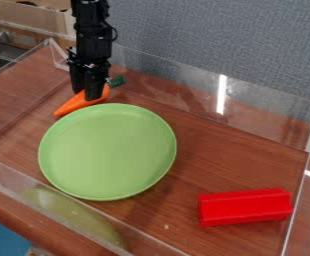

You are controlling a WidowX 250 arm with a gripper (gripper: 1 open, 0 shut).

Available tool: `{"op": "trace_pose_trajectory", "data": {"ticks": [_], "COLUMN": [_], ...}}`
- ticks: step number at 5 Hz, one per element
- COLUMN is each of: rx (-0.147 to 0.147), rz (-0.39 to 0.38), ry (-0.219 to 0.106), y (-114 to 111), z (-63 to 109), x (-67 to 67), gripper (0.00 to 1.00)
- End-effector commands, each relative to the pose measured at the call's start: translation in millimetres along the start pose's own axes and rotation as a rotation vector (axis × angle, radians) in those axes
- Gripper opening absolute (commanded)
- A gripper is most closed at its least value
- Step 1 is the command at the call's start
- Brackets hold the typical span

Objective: Put the carrot on the right side

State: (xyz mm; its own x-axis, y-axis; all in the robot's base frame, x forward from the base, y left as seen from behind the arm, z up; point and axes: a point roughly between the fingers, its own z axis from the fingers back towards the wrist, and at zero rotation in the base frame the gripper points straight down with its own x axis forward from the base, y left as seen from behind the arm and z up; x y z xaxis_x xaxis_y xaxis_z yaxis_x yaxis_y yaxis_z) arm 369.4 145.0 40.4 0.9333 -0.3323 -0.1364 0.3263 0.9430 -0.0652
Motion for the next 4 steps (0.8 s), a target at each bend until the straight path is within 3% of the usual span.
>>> {"op": "trace_pose_trajectory", "data": {"ticks": [1,3,4], "rx": [0.031,0.024,0.017], "rz": [-0.029,-0.077,-0.074], "ry": [-0.034,-0.033,-0.035], "y": [7.5,6.9,12.5], "z": [24.6,30.2,22.9], "x": [-0.5,-6.2,-3.8], "gripper": [0.00,0.00,0.00]}}
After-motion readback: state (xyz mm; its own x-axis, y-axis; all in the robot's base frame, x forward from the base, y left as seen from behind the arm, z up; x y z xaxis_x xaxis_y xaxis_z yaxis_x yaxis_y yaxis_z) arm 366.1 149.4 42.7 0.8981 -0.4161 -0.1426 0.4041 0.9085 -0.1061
